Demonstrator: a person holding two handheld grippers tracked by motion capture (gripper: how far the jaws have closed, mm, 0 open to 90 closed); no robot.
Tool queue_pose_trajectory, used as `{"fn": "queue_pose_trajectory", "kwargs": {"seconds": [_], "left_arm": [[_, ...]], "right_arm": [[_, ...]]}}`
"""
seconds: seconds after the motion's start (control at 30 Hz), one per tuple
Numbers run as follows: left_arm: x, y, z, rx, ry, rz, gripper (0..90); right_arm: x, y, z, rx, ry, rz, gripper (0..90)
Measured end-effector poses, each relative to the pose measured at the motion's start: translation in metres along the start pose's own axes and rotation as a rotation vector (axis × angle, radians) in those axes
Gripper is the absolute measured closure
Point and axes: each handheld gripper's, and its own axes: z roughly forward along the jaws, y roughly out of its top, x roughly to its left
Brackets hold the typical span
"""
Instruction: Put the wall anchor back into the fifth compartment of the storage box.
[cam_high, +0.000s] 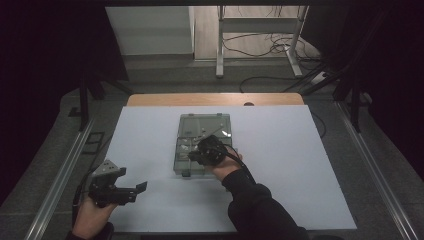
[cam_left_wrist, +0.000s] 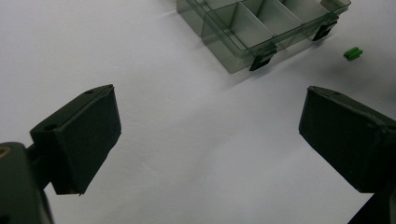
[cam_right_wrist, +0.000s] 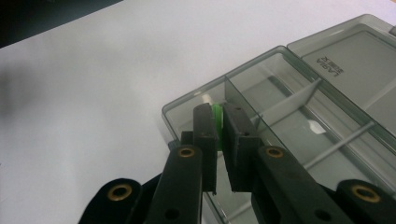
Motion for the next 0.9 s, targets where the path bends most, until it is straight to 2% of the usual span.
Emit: {"fn": "queue_pose_trajectory", "kwargs": {"seconds": [0.33, 0.67, 0.9], "left_arm": [[0.0, 0.0, 0.0, 0.001, 0.0, 0.001, 6.2], [0.0, 0.0, 0.0, 0.002, 0.001, 0.002, 6.2], [0.0, 0.0, 0.0, 0.001, 0.0, -0.001, 6.2]], "right_arm": [[0.002, 0.002, 0.018, 0.007, 0.004, -0.005, 83.6], [0.004, 0.002, 0.035, 0.041, -0.004, -0.014, 82.3], [0.005, 0.002, 0.032, 0.039, -0.002, -0.002, 78.6]]}}
